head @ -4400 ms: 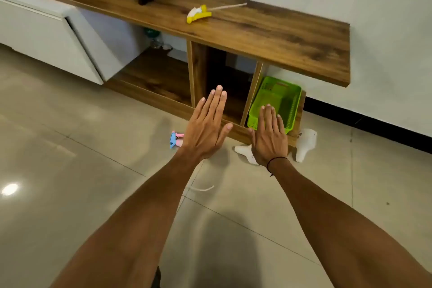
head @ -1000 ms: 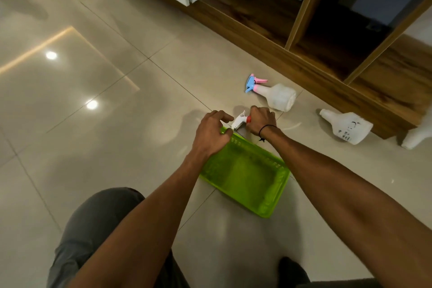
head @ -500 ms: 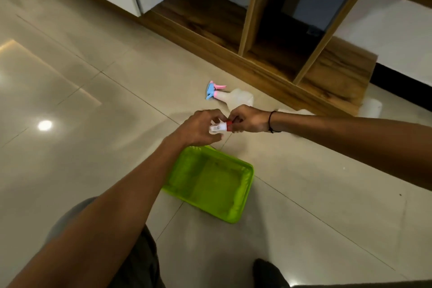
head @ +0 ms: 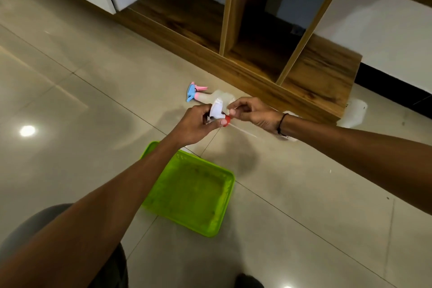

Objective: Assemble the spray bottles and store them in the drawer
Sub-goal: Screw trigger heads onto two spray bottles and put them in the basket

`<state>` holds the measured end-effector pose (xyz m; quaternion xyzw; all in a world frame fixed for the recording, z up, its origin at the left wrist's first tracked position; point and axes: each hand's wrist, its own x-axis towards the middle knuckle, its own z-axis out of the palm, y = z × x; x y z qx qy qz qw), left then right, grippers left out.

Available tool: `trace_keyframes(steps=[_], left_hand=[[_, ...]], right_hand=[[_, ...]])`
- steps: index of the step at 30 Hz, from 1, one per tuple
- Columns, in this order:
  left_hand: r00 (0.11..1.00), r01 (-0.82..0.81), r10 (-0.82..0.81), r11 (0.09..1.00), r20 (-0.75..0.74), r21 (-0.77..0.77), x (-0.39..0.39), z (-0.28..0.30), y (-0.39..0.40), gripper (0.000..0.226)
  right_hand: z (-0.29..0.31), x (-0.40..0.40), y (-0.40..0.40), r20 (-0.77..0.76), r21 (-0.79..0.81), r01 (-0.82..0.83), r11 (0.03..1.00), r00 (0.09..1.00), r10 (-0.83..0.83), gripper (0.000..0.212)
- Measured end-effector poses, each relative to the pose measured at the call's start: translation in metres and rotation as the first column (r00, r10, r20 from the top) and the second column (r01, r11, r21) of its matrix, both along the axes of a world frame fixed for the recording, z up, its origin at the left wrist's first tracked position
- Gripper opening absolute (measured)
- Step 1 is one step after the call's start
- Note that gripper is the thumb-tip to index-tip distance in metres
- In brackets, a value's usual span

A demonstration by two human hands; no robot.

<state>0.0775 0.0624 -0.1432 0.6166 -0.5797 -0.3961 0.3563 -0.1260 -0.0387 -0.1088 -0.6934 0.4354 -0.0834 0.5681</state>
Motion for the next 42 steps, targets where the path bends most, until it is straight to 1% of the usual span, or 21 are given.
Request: trace_keyframes(steps=[2,3,4,5,6,7,8,9,10,11,14,16,18,21,22,24,26,30,32,36,42], left_hand=[[1.000,-0.009,0.009,1.000,-0.011,-0.011,-0.001,-0.001,-0.004,0.006],[1.000,-0.009,0.009,1.000,-0.007,-0.008,0.000,-0.004,-0.004,0.005],[1.000,-0.011,0.011,1.000,-0.004,0.002,0.000,-0.006,-0.004,0.004],[1.000,-0.015,0.015,1.000,0.001,0.011,0.001,-0.009,-0.005,0.006],[1.000,-0.016,0.016,1.000,0.004,0.021,0.003,-0.011,-0.004,0.007],[1.000,-0.020,0.020,0.999,0.002,0.026,0.004,-0.013,-0.004,0.006],[1.000,-0.028,0.028,0.999,-0.003,0.030,0.005,-0.014,-0.005,0.006],[0.999,-0.038,0.038,0.999,-0.008,0.033,0.007,-0.015,-0.005,0.004],[0.999,-0.045,0.045,0.999,-0.013,0.030,0.008,-0.015,-0.006,0.003],[0.999,-0.046,0.047,0.999,-0.014,0.022,0.008,-0.014,-0.006,0.003],[0.998,-0.064,0.065,0.998,-0.019,0.029,0.010,-0.014,-0.005,0.003],[0.997,-0.066,0.067,0.997,-0.035,0.030,0.012,-0.014,-0.004,0.010],[0.996,-0.079,0.081,0.996,-0.049,0.038,0.015,-0.011,-0.004,0.017],[0.986,-0.125,0.132,0.989,-0.097,0.075,0.020,-0.006,-0.004,0.028],[0.982,-0.137,0.147,0.986,-0.116,0.090,0.021,-0.005,-0.004,0.028],[0.974,-0.163,0.178,0.981,-0.137,0.109,0.024,-0.003,-0.003,0.023],[0.964,-0.189,0.207,0.975,-0.166,0.117,0.025,-0.002,-0.004,0.021],[0.952,-0.210,0.230,0.971,-0.203,0.118,0.022,-0.003,-0.008,0.029],[0.948,-0.211,0.232,0.971,-0.219,0.114,0.021,-0.004,-0.009,0.025],[0.938,-0.231,0.249,0.968,-0.241,0.101,0.022,-0.006,-0.012,0.016],[0.920,-0.267,0.279,0.960,-0.274,0.080,0.024,-0.008,-0.012,0.018]], right_hand=[[-0.002,-0.017,-0.013,-0.121,-0.179,0.034,0.983,0.991,-0.056,0.040],[-0.004,-0.028,-0.021,-0.247,-0.296,-0.022,0.955,0.968,-0.054,0.040],[-0.008,-0.042,-0.028,-0.423,-0.421,-0.148,0.895,0.905,-0.050,0.041],[-0.012,-0.056,-0.034,-0.601,-0.492,-0.308,0.814,0.797,-0.062,0.044],[-0.016,-0.068,-0.038,-0.732,-0.499,-0.440,0.746,0.675,-0.091,0.049],[-0.022,-0.079,-0.041,-0.814,-0.466,-0.514,0.720,0.568,-0.121,0.058],[-0.028,-0.088,-0.044,-0.862,-0.421,-0.538,0.731,0.488,-0.138,0.067],[-0.034,-0.095,-0.045,-0.888,-0.378,-0.529,0.759,0.438,-0.137,0.077],[-0.040,-0.101,-0.044,-0.902,-0.341,-0.508,0.791,0.413,-0.124,0.085],[-0.046,-0.106,-0.043,-0.906,-0.314,-0.484,0.817,0.410,-0.105,0.091],[-0.059,-0.115,-0.035,-0.887,-0.310,-0.433,0.846,0.452,-0.093,0.103],[-0.063,-0.117,-0.029,-0.857,-0.346,-0.409,0.844,0.504,-0.107,0.102],[-0.065,-0.120,-0.022,-0.792,-0.385,-0.339,0.858,0.598,-0.119,0.097],[-0.071,-0.130,-0.003,-0.627,-0.441,-0.183,0.878,0.763,-0.156,0.093],[-0.073,-0.134,0.004,-0.571,-0.460,-0.136,0.878,0.802,-0.175,0.092],[-0.075,-0.139,0.014,-0.493,-0.478,-0.064,0.876,0.845,-0.207,0.092],[-0.076,-0.141,0.018,-0.448,-0.474,-0.017,0.880,0.865,-0.225,0.093],[-0.072,-0.131,0.021,-0.386,-0.455,0.011,0.891,0.899,-0.208,0.094],[-0.071,-0.122,0.023,-0.362,-0.440,0.017,0.898,0.912,-0.195,0.095],[-0.070,-0.113,0.023,-0.356,-0.439,-0.018,0.898,0.921,-0.156,0.096],[-0.071,-0.110,0.023,-0.368,-0.453,-0.052,0.890,0.920,-0.134,0.096]])
